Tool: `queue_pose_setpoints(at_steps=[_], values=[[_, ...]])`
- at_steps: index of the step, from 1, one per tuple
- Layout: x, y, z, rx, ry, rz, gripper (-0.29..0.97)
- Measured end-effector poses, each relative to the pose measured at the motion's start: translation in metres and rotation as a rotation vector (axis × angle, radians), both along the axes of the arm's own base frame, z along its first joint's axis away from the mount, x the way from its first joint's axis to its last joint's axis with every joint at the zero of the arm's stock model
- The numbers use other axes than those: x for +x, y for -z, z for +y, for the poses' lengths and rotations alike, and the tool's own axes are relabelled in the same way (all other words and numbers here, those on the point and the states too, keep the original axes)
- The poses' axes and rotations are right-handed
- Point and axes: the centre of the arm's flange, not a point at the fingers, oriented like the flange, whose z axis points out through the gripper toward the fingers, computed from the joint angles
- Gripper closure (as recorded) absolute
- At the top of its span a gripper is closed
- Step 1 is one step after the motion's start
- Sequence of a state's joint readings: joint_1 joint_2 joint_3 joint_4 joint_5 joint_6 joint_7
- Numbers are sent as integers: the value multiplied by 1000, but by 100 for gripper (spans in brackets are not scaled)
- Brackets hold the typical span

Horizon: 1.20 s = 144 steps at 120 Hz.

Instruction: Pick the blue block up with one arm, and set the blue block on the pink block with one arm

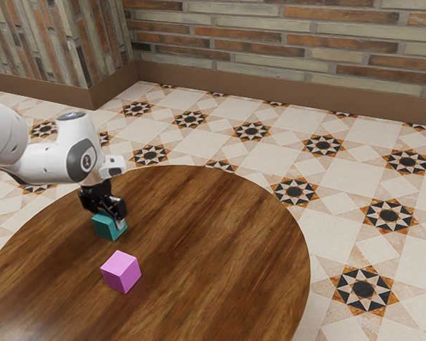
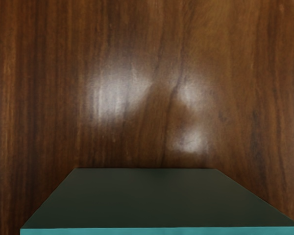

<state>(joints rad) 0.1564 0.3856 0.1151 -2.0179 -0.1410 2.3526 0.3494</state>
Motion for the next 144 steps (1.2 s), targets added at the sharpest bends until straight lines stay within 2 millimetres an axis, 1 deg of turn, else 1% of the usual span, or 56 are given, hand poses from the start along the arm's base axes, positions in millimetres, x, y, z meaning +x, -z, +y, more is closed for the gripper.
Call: queue_pose_setpoints(at_steps=[21, 34, 42, 46, 50, 57, 64, 71, 80, 92, 114, 124, 132, 144], values=[[2, 0, -4, 8, 21, 1, 28], [2, -3, -4, 17, 29, -2, 32], [3, -10, -4, 25, 33, -11, 33], [3, -18, -5, 29, 36, -22, 33], [3, -30, -7, 33, 39, -39, 33], [-4, -57, -23, 30, 59, -73, 32], [-17, -80, -50, 22, 89, -94, 32], [-33, -95, -71, 16, 109, -103, 32], [-48, -105, -87, 12, 116, -104, 33], [-61, -104, -105, 8, 98, -87, 33], [-64, -100, -131, 2, 16, -62, 32], [-72, -99, -139, 1, -35, -49, 31], [-81, -96, -137, 1, -89, -34, 32], [-89, -90, -115, 2, -200, -11, 32]])
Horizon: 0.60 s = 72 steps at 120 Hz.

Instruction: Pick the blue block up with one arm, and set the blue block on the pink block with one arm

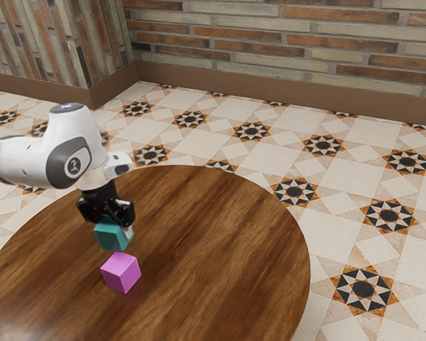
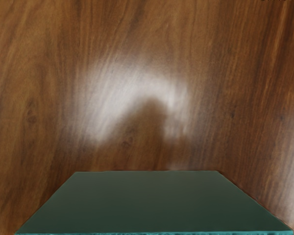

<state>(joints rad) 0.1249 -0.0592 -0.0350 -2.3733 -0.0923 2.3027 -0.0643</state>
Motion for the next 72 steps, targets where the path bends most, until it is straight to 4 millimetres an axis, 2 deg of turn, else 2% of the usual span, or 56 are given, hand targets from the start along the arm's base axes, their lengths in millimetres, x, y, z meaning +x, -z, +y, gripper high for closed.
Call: queue_pose_setpoints(at_steps=[14, 38, 61, 72], values=[[-4, 4, 12, 1, -87, 15, 32], [-7, 3, -11, 9, -112, 21, 32], [-6, 4, -9, 18, -115, -4, 32], [-4, 4, -16, 21, -87, -16, 32]])
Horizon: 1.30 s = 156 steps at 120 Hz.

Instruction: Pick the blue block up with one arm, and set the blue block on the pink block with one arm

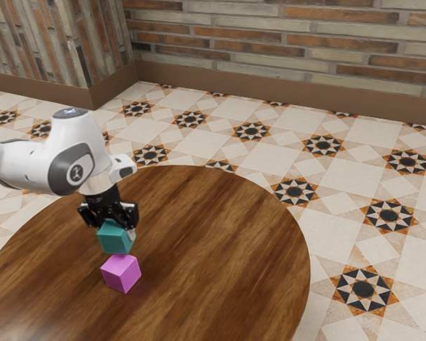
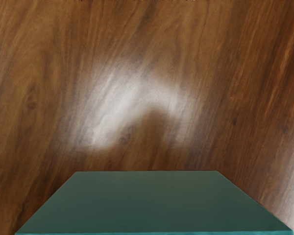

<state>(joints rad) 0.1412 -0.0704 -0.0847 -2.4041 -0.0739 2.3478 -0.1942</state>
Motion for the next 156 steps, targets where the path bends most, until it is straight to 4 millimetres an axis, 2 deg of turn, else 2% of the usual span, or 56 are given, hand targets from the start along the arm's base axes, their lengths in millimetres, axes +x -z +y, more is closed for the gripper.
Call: queue_pose_setpoints(at_steps=[19, 53, 89, 113, 156], values=[[3, 6, -13, 1, 53, -4, 33], [5, 9, -10, 1, 109, -17, 33], [6, 12, -21, -1, 196, -17, 33], [5, 13, -20, -1, 225, -14, 33], [-28, 8, -20, 7, 263, 8, 33]])
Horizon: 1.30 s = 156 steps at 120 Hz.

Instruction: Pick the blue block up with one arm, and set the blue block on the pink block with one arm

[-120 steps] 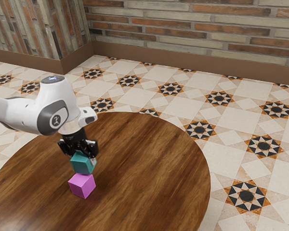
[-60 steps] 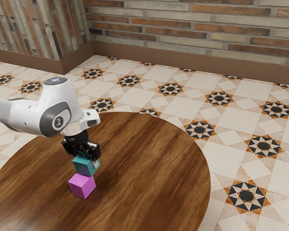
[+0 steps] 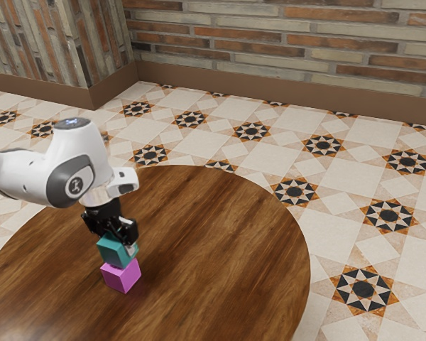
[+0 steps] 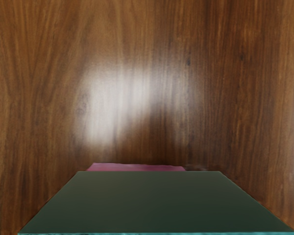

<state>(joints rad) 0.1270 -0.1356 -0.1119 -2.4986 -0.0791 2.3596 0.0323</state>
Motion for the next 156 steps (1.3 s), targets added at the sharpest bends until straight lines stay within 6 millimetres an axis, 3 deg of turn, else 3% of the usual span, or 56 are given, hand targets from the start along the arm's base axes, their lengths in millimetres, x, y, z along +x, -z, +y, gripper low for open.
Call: queue_pose_setpoints(at_steps=[70, 156], values=[[-7, 8, 2, -2, 27, 24, 33], [0, 8, 8, -2, 42, 17, 33]])
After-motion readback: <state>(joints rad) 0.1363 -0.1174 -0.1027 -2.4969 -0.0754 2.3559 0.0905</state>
